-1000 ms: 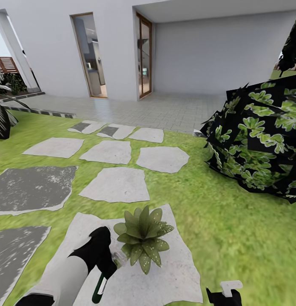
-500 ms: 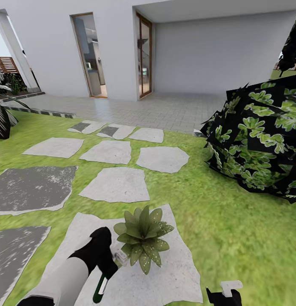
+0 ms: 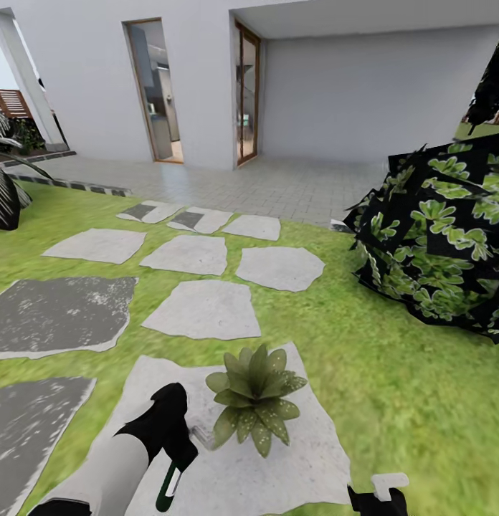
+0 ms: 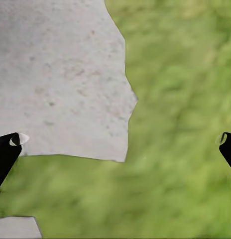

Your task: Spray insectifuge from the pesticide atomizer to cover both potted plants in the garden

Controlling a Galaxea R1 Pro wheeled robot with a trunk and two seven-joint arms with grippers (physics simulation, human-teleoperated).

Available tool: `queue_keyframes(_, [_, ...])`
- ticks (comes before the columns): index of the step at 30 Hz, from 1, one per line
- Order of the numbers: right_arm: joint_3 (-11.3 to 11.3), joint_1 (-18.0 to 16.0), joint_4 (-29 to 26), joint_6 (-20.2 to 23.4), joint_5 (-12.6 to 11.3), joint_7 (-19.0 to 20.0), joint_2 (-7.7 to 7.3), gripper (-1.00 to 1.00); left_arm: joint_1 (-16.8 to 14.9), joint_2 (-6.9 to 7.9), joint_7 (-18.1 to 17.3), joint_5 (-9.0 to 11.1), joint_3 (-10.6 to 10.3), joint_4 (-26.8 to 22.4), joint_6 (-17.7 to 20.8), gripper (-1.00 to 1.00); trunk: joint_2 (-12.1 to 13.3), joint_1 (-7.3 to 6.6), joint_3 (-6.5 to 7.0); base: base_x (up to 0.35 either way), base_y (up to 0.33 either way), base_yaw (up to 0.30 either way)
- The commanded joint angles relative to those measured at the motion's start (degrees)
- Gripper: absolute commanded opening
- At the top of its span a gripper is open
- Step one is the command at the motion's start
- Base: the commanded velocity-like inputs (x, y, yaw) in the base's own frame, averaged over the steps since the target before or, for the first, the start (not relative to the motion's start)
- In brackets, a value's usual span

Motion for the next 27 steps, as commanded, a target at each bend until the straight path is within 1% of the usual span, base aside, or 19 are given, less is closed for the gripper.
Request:
queue_keyframes(1, [-0.49, -0.03, 0.04, -0.22, 0.24, 0.27, -0.01, 1.00, -0.01, 0.00, -0.44, -0.47, -0.15, -0.08, 0.21, -1.00, -0.02, 0.00, -0.05, 0.038, 0.304, -0.080])
queue_keyframes(3, [-0.49, -0.03, 0.04, -0.20, 0.24, 0.27, 0.01, 1.00, -0.01, 0.00, 0.23, -0.45, -0.14, -0.09, 0.22, -1.00, -0.02, 0.00, -0.05, 0.019, 0.305, -0.176])
queue_keyframes(5, [-0.49, -0.03, 0.04, -0.21, 0.24, 0.27, -0.05, 1.00, -0.01, 0.00, 2.66, -0.40, -0.04, 0.14, 0.22, -1.00, -0.02, 0.00, -0.05, -0.010, 0.305, -0.261])
queue_keyframes(7, [-0.49, -0.03, 0.04, -0.23, 0.24, 0.27, -0.01, 1.00, -0.01, 0.00, 3.93, -0.32, 0.18, 0.26, 0.22, -1.00, -0.02, 0.00, -0.05, -0.089, 0.303, -0.291])
queue_keyframes(12, [-0.49, -0.03, 0.04, -0.19, 0.24, 0.27, 0.19, 1.00, -0.01, 0.00, 4.53, 0.14, 0.63, 0.09, 0.22, -1.00, -0.02, 0.00, -0.05, -0.132, 0.300, -0.263])
queue_keyframes(16, [-0.53, -0.03, 0.04, -0.25, 0.24, 0.27, 0.13, 1.00, -0.01, -0.14, 4.55, 0.30, 0.67, -0.02, 0.22, -1.00, -0.02, 0.00, -0.05, 0.002, 0.267, -0.044])
queue_keyframes(24, [-0.59, -0.03, -0.16, -0.25, 0.13, 0.19, -0.07, 1.00, -0.01, -0.49, 4.55, 0.40, 0.65, 0.10, 0.11, -1.00, -0.02, 0.00, -0.05, 0.014, 0.034, -0.002])
queue_keyframes(27, [-0.58, -0.03, -0.24, -0.25, 0.08, 0.19, -0.07, 1.00, -0.01, -0.32, 4.57, 0.41, 0.62, 0.38, 0.05, -1.00, -0.02, 0.00, -0.05, 0.000, 0.000, -0.081])
